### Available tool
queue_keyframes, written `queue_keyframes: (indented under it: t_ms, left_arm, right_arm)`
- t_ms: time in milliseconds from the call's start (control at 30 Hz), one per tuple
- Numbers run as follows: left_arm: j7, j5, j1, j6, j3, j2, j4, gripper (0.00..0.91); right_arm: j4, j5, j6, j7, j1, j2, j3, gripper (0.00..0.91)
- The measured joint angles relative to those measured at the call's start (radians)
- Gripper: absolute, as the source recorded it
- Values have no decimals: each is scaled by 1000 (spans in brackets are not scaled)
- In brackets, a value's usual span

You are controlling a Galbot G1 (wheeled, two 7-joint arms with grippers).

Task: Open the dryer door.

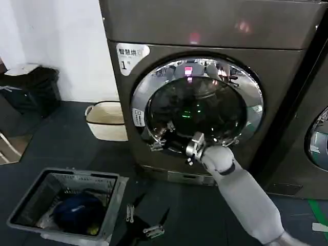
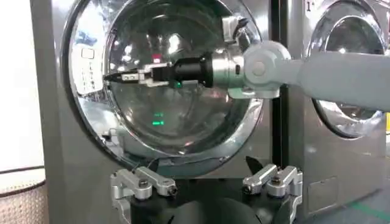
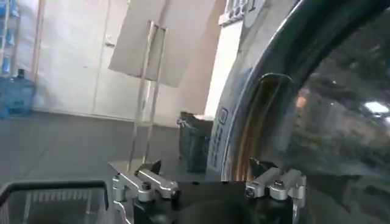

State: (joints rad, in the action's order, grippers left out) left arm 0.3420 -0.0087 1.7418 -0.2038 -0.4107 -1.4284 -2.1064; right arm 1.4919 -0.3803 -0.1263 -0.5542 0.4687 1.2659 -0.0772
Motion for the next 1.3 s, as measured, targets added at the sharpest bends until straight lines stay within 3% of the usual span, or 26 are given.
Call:
queue_keyframes:
  t_ms: [733, 1300]
  left_arm:
    - [3, -3, 10, -2, -8, 4, -8, 907]
    - [3, -8, 23, 2, -38, 9, -19, 907]
  right_arm:
    - [-69, -43, -11, -12, -55, 33, -33, 907]
    - [27, -104, -68, -158, -7, -22, -9, 907]
